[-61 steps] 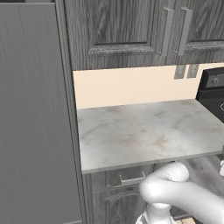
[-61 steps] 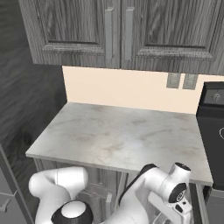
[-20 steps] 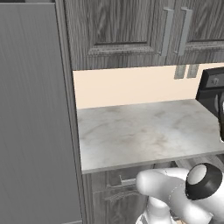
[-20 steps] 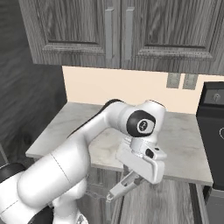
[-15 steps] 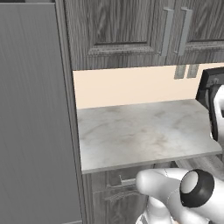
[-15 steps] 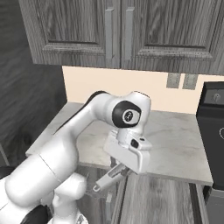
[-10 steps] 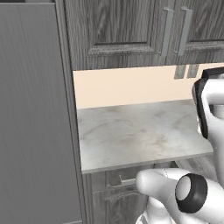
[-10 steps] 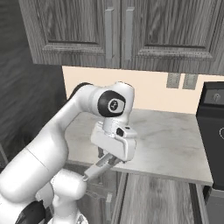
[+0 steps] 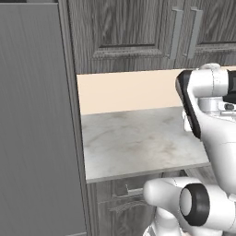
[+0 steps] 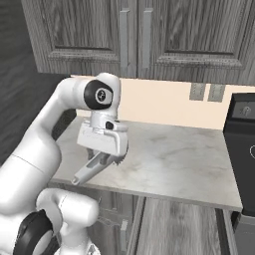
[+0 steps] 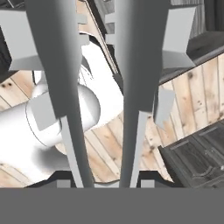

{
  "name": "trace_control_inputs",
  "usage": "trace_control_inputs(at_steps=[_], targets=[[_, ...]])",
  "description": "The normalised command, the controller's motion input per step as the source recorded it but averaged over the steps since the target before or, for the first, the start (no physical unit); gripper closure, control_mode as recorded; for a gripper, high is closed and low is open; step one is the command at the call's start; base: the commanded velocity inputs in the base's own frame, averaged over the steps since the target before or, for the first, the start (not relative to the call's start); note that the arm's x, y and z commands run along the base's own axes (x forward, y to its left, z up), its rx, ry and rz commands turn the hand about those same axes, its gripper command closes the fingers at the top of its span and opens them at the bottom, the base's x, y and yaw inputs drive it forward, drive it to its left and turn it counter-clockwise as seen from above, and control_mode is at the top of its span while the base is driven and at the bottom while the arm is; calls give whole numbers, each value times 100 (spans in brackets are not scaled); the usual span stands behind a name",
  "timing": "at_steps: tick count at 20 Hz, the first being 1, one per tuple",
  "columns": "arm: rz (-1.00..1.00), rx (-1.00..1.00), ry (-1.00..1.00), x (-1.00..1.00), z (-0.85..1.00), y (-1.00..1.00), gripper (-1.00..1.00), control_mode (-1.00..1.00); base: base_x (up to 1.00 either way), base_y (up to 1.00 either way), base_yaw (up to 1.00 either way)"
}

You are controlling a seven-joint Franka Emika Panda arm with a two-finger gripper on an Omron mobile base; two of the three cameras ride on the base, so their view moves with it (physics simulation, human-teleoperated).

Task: Take the tongs from the drawer on the right and place them on the dining counter next to the tray containing the hot dog.

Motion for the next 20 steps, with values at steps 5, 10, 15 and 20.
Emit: trace_control_inputs(at_steps=[5, 10, 15, 20], targets=[[6, 0, -2, 3, 25, 8, 100, -100, 0, 0, 0], [0, 0, -8, 0, 3, 0, 100, -100, 0, 0, 0], [0, 0, -13, 0, 5, 0, 100, -100, 0, 0, 0], [0, 0, -11, 11, 1, 8, 100, -100, 0, 0, 0]])
